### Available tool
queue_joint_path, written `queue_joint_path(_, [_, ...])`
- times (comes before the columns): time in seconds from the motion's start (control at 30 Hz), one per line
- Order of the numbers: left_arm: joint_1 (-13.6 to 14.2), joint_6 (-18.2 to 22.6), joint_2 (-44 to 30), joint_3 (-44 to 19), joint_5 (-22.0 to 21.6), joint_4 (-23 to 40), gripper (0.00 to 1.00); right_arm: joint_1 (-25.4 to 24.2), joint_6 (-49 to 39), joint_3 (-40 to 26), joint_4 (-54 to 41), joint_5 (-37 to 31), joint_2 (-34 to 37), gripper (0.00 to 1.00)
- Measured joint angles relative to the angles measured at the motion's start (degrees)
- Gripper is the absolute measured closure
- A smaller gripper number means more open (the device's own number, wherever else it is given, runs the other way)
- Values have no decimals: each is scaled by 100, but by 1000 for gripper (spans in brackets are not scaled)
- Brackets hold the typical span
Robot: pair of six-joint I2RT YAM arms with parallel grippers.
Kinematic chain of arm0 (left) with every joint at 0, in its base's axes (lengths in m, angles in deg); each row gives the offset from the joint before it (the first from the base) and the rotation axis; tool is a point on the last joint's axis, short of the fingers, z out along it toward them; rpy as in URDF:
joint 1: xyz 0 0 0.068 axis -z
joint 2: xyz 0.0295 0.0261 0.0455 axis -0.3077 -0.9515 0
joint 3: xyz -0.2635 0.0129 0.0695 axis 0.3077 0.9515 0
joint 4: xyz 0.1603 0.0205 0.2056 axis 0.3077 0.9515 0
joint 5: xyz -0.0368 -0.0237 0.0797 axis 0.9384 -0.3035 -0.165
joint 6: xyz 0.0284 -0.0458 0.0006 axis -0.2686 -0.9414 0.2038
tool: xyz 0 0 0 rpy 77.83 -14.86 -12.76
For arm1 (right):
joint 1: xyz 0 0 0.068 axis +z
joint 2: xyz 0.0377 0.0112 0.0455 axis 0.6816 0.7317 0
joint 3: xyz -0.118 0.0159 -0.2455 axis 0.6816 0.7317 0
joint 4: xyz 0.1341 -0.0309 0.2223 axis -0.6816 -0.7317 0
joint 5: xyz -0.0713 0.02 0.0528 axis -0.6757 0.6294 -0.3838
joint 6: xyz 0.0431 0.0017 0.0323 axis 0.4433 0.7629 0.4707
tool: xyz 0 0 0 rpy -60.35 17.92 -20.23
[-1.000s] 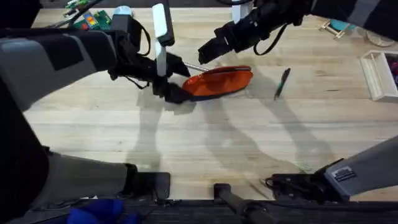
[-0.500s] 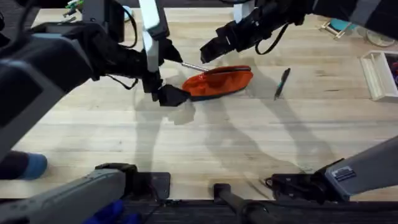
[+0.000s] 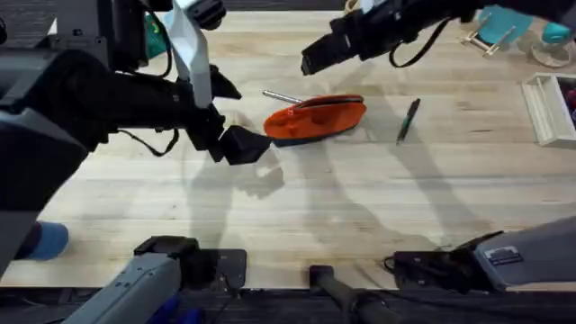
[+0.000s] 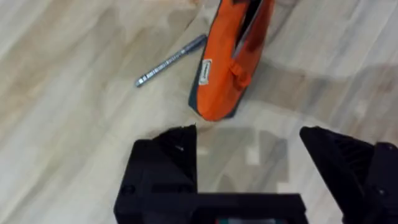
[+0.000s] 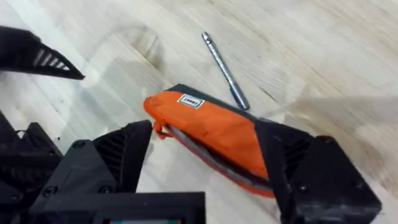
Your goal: Unzip the bag, pick up the pens from the table one at a time and place them inside, then zip the bag closed.
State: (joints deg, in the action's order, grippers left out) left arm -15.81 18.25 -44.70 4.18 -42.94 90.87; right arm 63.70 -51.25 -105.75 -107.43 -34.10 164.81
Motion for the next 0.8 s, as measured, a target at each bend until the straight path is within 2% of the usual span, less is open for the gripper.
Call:
queue_joint_path(0.13, [0,-277,78,0,-50,339,5,-13,39,-7,-205,0,-175,6])
queue_joint_path(0.3, [0,-417,78,0,-67,645,6,-21,61,-7,-662,0,-304,6])
queue_joint_path(0.8, [0,-486,78,0,-67,511,5,-367,79,-7,-1128,0,-495,6])
